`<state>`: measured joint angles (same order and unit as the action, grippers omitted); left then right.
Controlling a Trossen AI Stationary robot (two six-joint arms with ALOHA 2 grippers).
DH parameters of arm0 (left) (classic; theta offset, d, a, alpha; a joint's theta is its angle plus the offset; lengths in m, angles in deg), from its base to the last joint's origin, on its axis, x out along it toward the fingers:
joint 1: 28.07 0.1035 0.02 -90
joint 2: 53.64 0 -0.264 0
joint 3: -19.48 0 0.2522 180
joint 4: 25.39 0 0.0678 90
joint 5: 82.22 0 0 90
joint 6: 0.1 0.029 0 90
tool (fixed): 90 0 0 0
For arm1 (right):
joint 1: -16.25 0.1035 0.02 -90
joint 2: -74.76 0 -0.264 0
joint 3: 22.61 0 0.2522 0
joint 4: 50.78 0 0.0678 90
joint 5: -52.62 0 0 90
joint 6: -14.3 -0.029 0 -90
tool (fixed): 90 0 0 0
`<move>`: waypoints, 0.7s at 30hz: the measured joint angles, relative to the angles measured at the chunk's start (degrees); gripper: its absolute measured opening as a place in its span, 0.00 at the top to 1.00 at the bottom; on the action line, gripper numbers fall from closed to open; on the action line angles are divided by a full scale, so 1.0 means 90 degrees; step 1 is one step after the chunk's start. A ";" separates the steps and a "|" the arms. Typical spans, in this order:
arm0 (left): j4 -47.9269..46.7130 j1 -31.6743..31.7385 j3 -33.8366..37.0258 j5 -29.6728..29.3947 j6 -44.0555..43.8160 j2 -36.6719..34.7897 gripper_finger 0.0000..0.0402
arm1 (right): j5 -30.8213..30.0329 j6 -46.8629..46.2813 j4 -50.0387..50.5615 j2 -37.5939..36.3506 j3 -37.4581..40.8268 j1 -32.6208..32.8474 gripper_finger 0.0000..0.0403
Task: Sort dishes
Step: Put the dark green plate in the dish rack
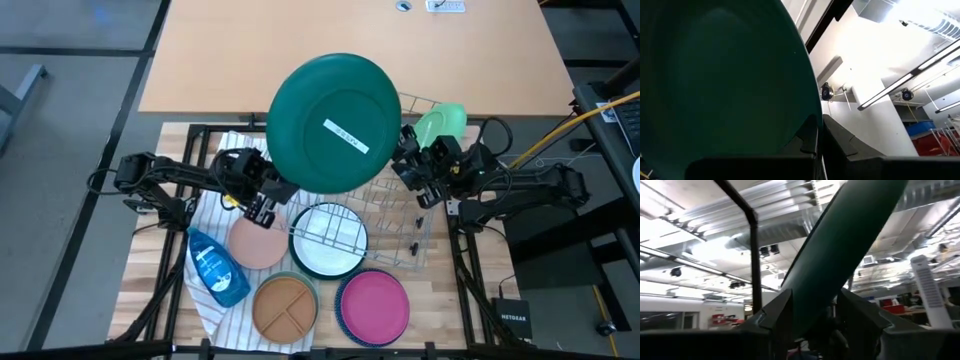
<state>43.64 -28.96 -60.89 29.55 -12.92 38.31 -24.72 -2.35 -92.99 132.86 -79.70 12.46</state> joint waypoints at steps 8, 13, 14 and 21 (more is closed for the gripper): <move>-0.0443 0.0003 -0.0002 -0.0104 0.0049 -0.0003 1.00 | 0.0117 0.0046 -0.0115 0.0000 0.0000 -0.0002 0.61; -0.0732 0.0020 -0.0005 -0.0272 0.0226 -0.0011 1.00 | 0.0215 0.0045 -0.0147 -0.0009 0.0000 -0.0002 0.62; -0.0733 0.0022 -0.0005 -0.0278 0.0276 -0.0012 1.00 | 0.0218 0.0043 -0.0151 -0.0009 0.0000 -0.0003 0.64; -0.0776 0.0153 -0.0005 -0.0350 0.0270 -0.0012 0.98 | 0.0381 0.0012 -0.0509 -0.0014 0.0000 0.0012 0.83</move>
<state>36.65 -27.58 -60.93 26.41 -10.49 38.20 -21.29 -2.24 -97.57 132.73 -79.70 12.57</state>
